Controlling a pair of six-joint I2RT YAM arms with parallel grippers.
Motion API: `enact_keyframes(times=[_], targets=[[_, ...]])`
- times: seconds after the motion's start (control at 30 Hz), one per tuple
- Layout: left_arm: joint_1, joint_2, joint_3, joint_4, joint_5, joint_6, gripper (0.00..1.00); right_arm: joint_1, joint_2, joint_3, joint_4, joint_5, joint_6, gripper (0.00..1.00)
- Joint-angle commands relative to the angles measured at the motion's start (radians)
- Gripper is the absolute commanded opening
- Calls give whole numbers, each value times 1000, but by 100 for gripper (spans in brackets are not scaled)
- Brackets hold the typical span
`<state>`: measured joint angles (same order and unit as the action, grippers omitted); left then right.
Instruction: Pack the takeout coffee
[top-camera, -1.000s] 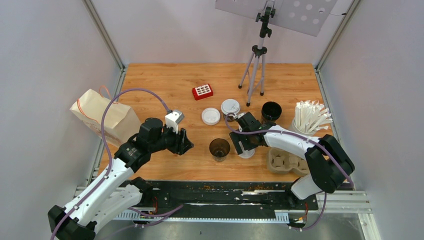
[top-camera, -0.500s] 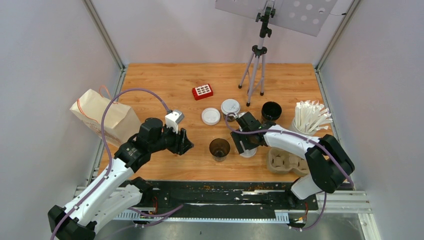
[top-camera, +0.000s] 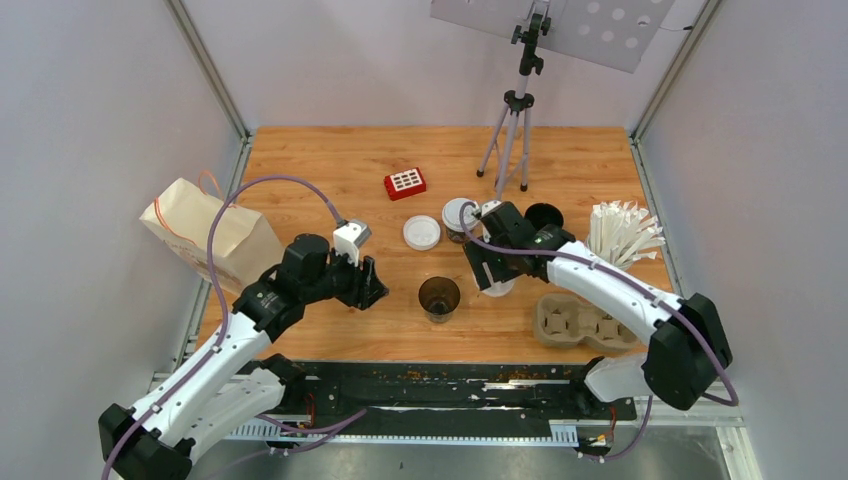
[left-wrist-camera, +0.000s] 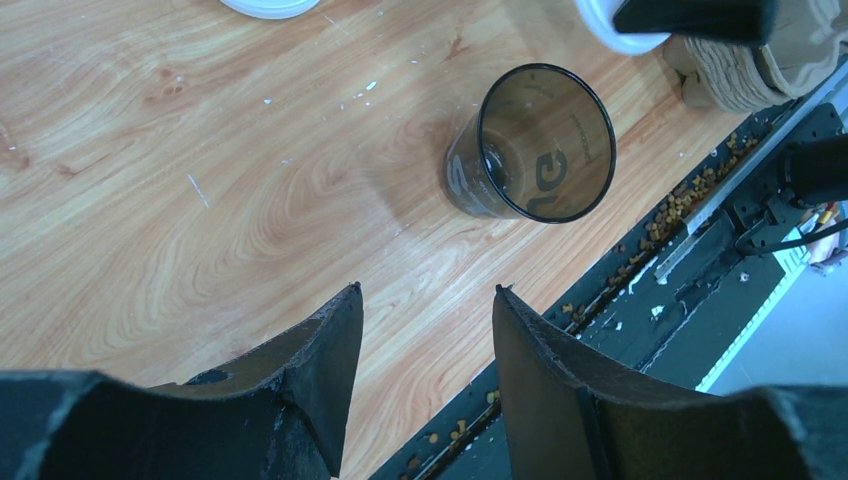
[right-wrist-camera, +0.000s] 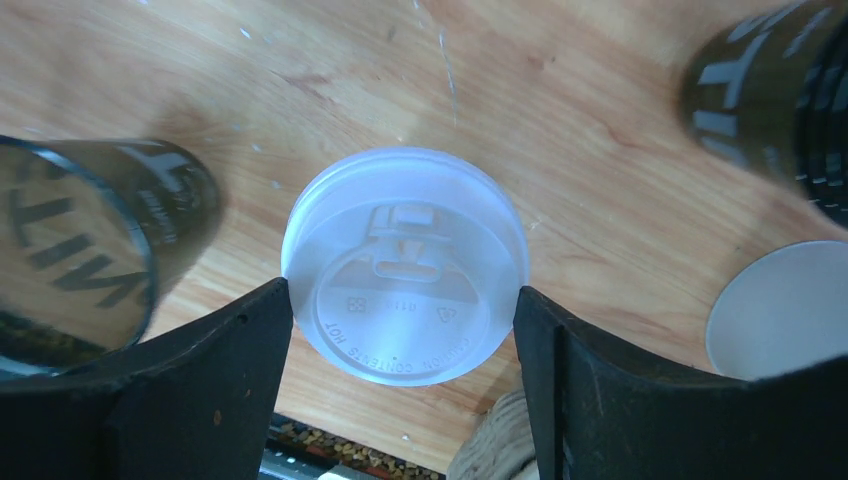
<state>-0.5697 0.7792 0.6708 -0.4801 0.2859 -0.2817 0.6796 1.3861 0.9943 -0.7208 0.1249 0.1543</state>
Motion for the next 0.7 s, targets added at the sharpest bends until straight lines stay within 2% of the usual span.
enact_keyframes(times=[0.0, 0.2, 0.43, 0.67], targets=[[-4, -24, 34, 27, -3, 19, 59, 20, -77, 129, -100, -45, -14, 77], [-4, -74, 40, 8, -39, 21, 59, 129, -90, 222, -144, -39, 19, 77], [-4, -161, 33, 9, -116, 18, 60, 245, -19, 301, -177, -6, 22, 78], [-4, -245, 30, 5, -208, 17, 60, 269, 31, 288, -112, -48, 44, 78]])
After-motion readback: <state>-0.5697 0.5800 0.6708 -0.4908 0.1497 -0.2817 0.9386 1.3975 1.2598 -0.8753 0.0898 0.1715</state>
